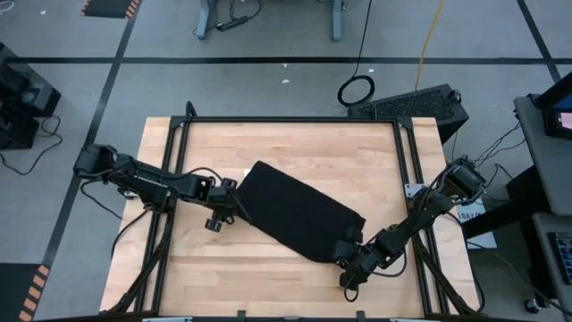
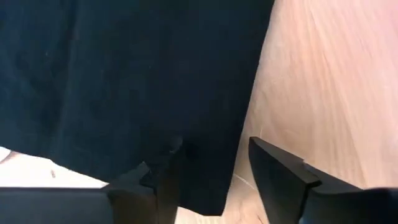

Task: Roll napkin
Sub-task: Fold the black napkin

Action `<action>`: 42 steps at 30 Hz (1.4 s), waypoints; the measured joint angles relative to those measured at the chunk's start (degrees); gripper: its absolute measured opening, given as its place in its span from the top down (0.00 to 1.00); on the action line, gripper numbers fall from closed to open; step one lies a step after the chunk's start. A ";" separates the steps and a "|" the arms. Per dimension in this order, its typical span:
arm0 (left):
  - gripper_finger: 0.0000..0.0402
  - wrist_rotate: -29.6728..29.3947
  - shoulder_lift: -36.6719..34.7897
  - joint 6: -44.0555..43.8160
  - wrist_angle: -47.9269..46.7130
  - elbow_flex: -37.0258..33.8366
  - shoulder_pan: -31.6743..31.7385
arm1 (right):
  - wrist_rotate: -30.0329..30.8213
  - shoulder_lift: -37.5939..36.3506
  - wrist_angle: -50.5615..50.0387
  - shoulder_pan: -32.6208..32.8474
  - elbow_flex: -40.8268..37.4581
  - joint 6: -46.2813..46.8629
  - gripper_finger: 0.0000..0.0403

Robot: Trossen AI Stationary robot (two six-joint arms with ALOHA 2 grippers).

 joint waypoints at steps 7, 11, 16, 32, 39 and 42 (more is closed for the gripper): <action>0.86 2.95 2.43 -1.73 -0.35 0.24 -0.02 | -1.52 0.00 -0.06 0.08 0.00 -0.05 0.97; 0.98 4.88 1.71 -10.41 -1.63 0.24 -0.02 | -2.23 -0.58 -0.37 0.08 -0.02 1.43 0.94; 0.98 6.03 1.04 -21.49 -2.71 0.11 -1.16 | -2.75 -4.72 -5.37 0.12 -0.26 0.65 0.80; 0.99 13.39 1.03 -31.85 -2.94 0.02 -3.72 | 7.25 -7.96 -5.42 8.30 -0.13 -1.91 0.29; 0.99 16.30 1.07 -35.39 -2.84 -0.02 -3.87 | 7.43 -2.55 -3.18 8.21 -0.13 1.76 0.39; 0.99 17.14 1.09 -36.79 -2.84 -0.02 -3.87 | 7.47 -1.60 -3.18 8.21 -0.13 1.72 0.49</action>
